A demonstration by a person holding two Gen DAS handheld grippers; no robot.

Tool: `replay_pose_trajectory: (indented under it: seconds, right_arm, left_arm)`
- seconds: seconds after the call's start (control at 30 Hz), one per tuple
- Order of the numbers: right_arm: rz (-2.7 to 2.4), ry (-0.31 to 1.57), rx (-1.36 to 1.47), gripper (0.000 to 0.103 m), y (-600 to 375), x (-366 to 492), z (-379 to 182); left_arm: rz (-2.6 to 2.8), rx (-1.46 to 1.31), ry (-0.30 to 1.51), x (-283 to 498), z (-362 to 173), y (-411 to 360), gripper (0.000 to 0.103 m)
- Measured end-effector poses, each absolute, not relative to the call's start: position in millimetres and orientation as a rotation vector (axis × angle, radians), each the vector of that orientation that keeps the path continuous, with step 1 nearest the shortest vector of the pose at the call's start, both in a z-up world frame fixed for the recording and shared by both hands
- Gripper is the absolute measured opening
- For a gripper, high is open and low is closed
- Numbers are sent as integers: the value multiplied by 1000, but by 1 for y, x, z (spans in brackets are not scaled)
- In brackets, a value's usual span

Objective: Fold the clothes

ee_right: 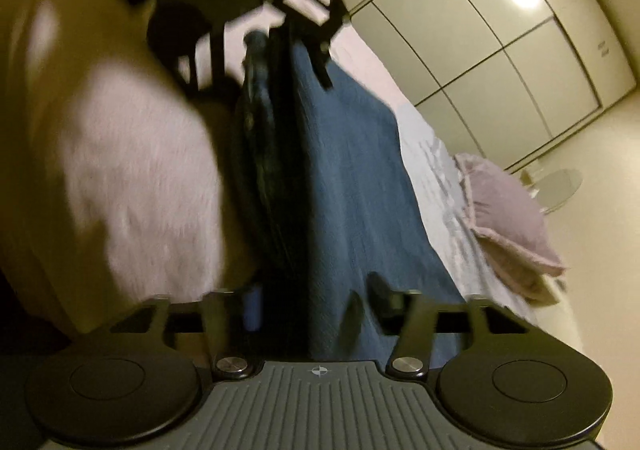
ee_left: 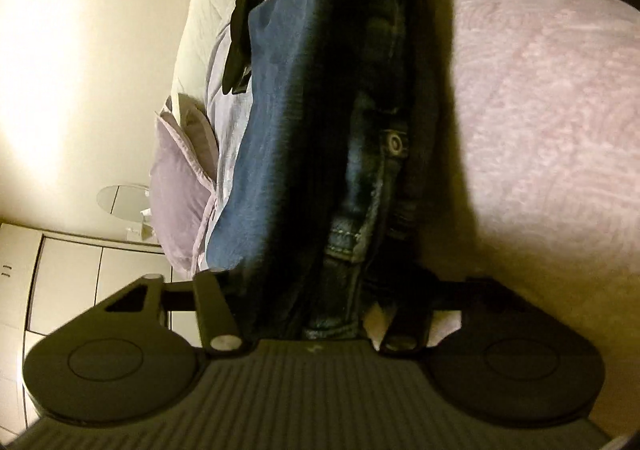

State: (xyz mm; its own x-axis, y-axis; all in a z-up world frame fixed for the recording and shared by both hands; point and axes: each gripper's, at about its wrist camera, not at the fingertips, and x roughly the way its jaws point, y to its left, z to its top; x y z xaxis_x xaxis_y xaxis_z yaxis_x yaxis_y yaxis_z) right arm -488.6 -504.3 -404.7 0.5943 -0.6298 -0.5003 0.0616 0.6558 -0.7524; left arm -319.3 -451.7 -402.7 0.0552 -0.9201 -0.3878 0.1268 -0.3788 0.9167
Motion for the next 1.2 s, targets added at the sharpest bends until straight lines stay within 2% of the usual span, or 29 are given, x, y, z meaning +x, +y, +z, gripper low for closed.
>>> replay_pose_trajectory:
  seconds: [0.1, 0.17, 0.33, 0.53, 0.63, 0.7, 0.77, 0.83, 0.87, 1.03, 1.2]
  right_arm:
    - [-449, 874, -834, 60, -518, -486, -423]
    - [-445, 859, -844, 35, -526, -482, -417]
    - [-439, 710, -894, 28, -543, -453, -361]
    - [-321, 509, -975, 27, -540, -377, -302]
    - [-194, 457, -970, 27, -512, -357, -299]
    - [-109, 462, -955, 28, -495, -353, -314]
    - [-33, 508, -944, 32, -484, -350, -334]
    - [19, 595, -950, 37, -475, -350, -357]
    - [28, 622, -949, 40, -473, -354, -364]
    - [-32, 641, -847, 47, -475, -382, -348]
    - [-121, 720, -792, 47, -475, -405, -333]
  left_arm:
    - [-1480, 1427, -827, -319, -398, -451, 46]
    - [-1470, 1415, -811, -316, -387, -452, 44]
    - [-1373, 1368, -780, -285, -340, -453, 42]
    - [-1139, 1390, -657, -234, -288, -403, 42]
    - [-1078, 1420, -535, -226, -291, -356, 42]
    - [-1096, 1443, -427, -229, -308, -325, 44]
    - [-1180, 1484, -292, -236, -337, -302, 48]
    - [-1189, 1503, -275, -244, -365, -285, 48]
    - [-1159, 1505, -340, -250, -375, -275, 48]
    - [-1163, 1463, -302, -254, -361, -253, 49]
    - [-1160, 1389, -208, -262, -328, -232, 48]
